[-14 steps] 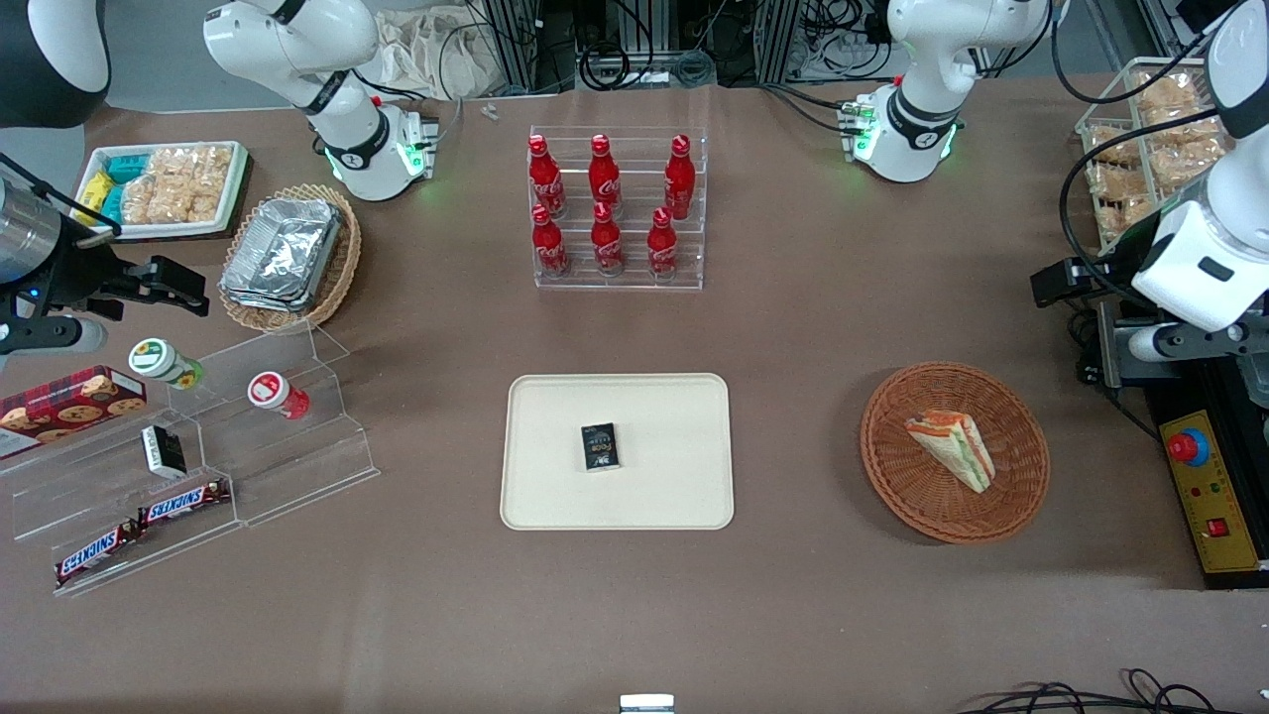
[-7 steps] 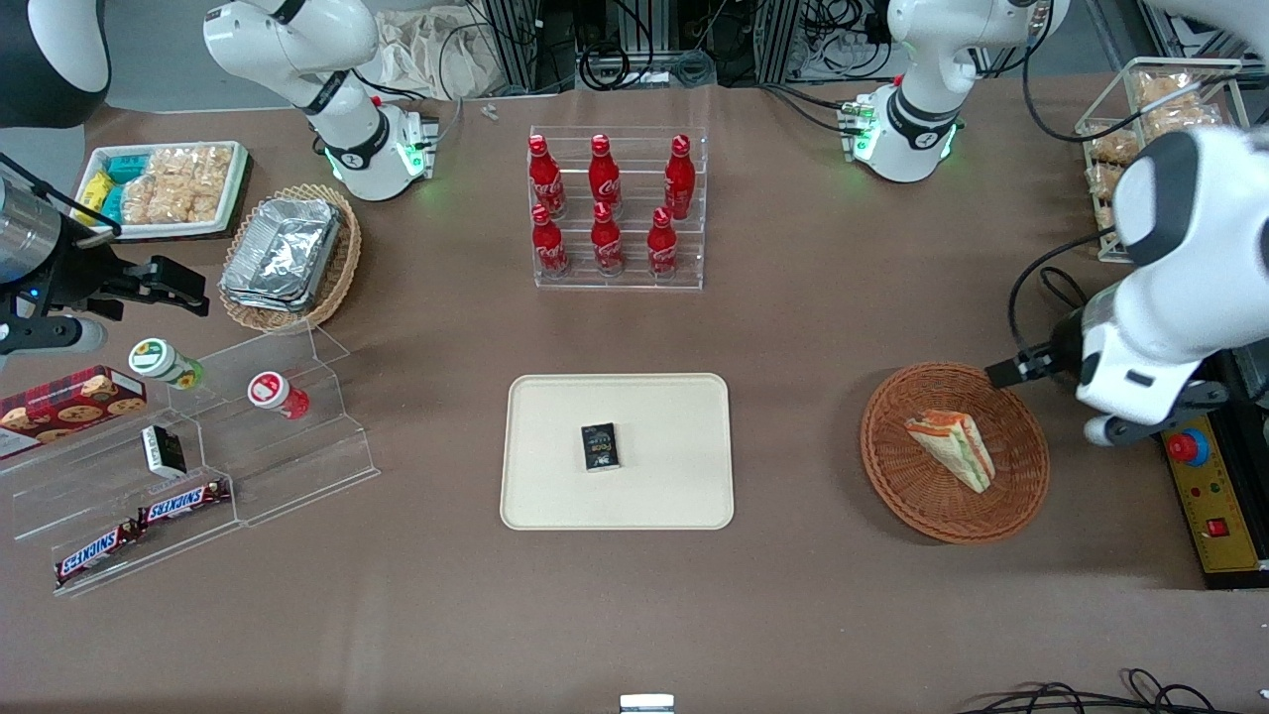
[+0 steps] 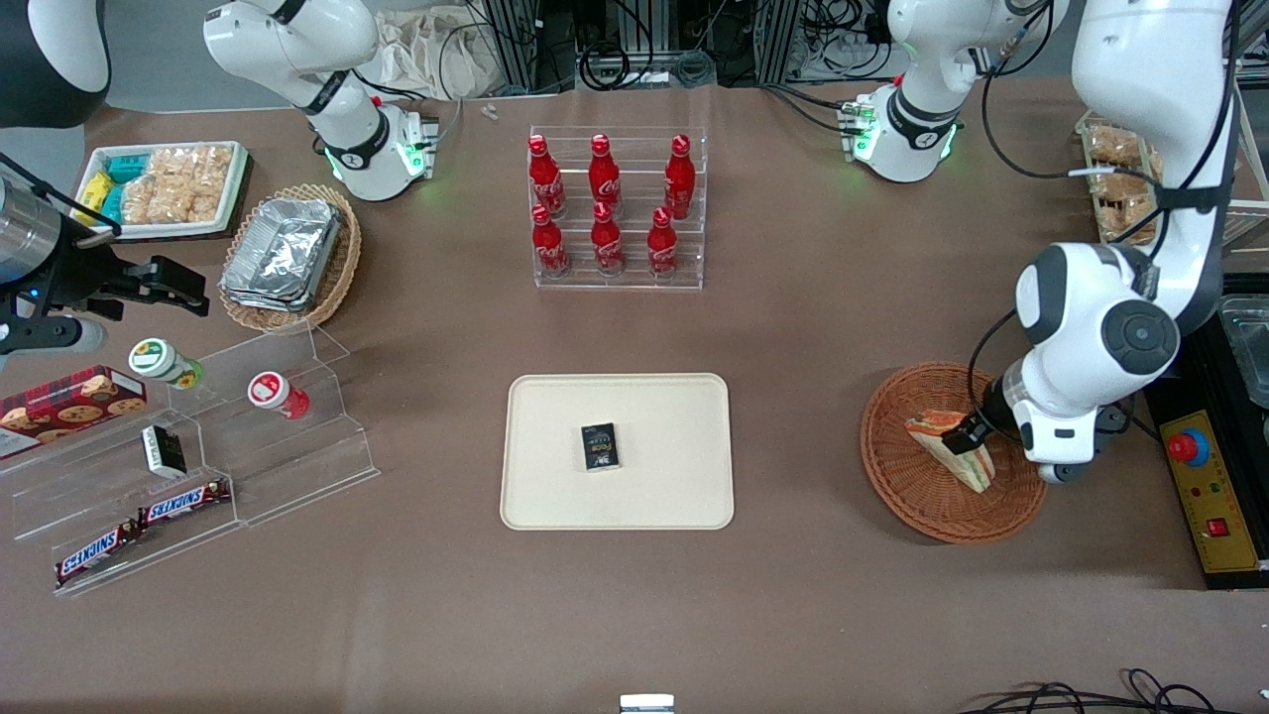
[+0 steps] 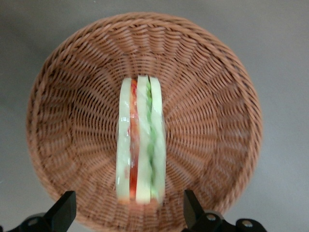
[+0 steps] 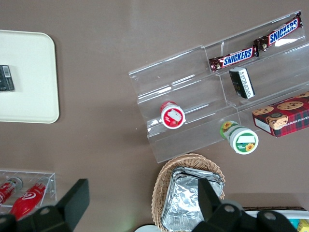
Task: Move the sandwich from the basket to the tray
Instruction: 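Close the left gripper on the sandwich and lift it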
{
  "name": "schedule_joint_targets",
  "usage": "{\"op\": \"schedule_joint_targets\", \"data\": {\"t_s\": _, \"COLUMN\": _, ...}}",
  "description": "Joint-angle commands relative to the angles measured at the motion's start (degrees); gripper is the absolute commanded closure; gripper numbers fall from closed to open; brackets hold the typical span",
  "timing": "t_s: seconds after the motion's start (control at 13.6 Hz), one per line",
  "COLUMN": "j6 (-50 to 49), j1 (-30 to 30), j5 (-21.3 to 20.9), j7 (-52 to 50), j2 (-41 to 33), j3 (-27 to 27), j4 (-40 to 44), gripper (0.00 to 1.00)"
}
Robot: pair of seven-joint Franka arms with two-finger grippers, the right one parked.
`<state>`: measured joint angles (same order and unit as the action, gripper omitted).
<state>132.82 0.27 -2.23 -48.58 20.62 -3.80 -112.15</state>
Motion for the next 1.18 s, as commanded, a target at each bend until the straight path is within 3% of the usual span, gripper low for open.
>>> {"op": "schedule_joint_targets", "data": {"t_s": 0.0, "j6": 3.7, "j1": 0.8, "j5": -1.2, "j7": -2.5, "j2": 2.6, "j3": -0.2, "j4": 0.2, "gripper": 0.00}}
{"op": "schedule_joint_targets", "data": {"t_s": 0.22, "j6": 6.2, "j1": 0.8, "j5": -1.2, "j7": -3.9, "j2": 4.7, "j3": -0.2, "j4": 0.2, "gripper": 0.01}}
{"op": "schedule_joint_targets", "data": {"t_s": 0.29, "j6": 6.2, "j1": 0.7, "j5": -1.2, "j7": -3.9, "j2": 5.1, "j3": -0.2, "j4": 0.2, "gripper": 0.10}}
{"op": "schedule_joint_targets", "data": {"t_s": 0.59, "j6": 6.1, "j1": 0.8, "j5": -1.3, "j7": -3.9, "j2": 5.5, "j3": -0.2, "j4": 0.1, "gripper": 0.86}}
{"op": "schedule_joint_targets", "data": {"t_s": 0.66, "j6": 5.7, "j1": 0.8, "j5": -1.3, "j7": -3.9, "j2": 4.7, "j3": -0.2, "j4": 0.3, "gripper": 1.00}}
{"op": "schedule_joint_targets", "data": {"t_s": 0.96, "j6": -6.0, "j1": -0.4, "j5": -1.0, "j7": -2.8, "j2": -2.4, "j3": -1.1, "j4": 4.3, "gripper": 1.00}}
{"op": "schedule_joint_targets", "data": {"t_s": 1.1, "j6": -8.4, "j1": -2.2, "j5": -0.9, "j7": -2.8, "j2": -2.4, "j3": -5.7, "j4": 6.9, "gripper": 1.00}}
